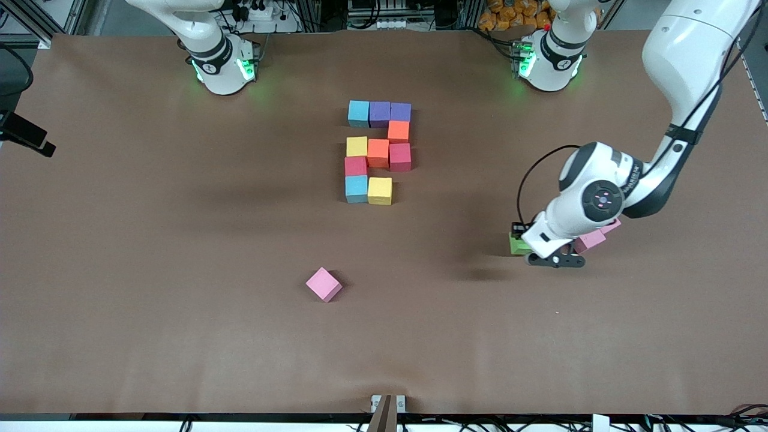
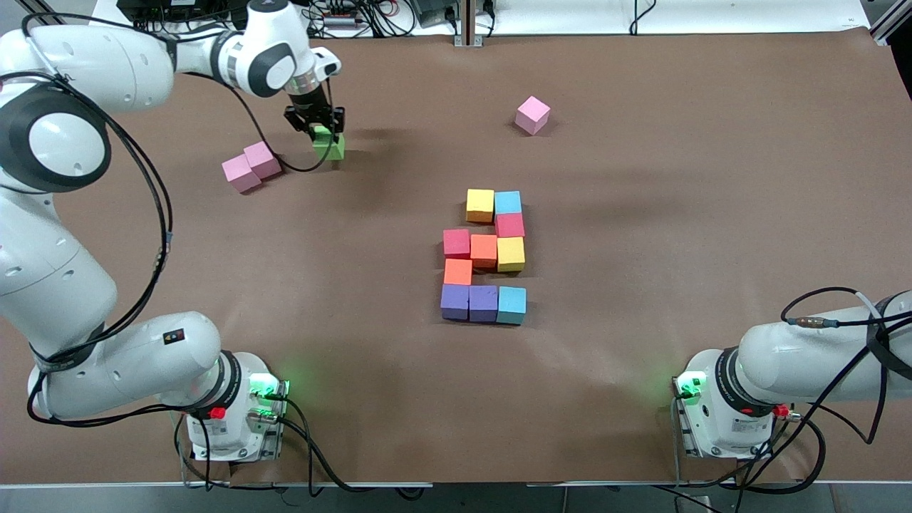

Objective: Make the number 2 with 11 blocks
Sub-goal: 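Lift the green block with the left gripper toward the figure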

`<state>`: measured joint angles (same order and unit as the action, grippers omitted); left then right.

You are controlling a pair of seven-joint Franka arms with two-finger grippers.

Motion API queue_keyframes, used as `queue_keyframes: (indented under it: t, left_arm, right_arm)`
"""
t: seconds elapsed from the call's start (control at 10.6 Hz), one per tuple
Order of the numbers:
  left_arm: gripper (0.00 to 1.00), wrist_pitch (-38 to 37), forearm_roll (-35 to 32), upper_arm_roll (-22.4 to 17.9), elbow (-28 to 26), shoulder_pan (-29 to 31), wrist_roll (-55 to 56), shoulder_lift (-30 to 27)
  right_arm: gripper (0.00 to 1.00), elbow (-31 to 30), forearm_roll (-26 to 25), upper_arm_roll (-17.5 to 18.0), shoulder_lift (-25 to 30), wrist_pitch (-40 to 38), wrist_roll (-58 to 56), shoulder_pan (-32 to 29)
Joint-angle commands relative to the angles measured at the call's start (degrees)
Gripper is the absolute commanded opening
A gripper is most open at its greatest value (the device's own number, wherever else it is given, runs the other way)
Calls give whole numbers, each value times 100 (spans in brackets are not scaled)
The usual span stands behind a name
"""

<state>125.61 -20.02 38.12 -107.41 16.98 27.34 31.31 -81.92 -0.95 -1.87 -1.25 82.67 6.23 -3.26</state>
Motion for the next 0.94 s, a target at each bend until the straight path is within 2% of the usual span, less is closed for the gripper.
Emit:
queue_keyframes:
  t: [0.0,0.85]
  left_arm:
    - [38,-151,67,72,106,-255,541,-28]
    - [40,-143,648,731,80,-432,2941,24]
  right_arm:
    - [100,53,-54,64,29,-75,-7,-122]
    - [100,53,-54,64,20,-75,10,-149]
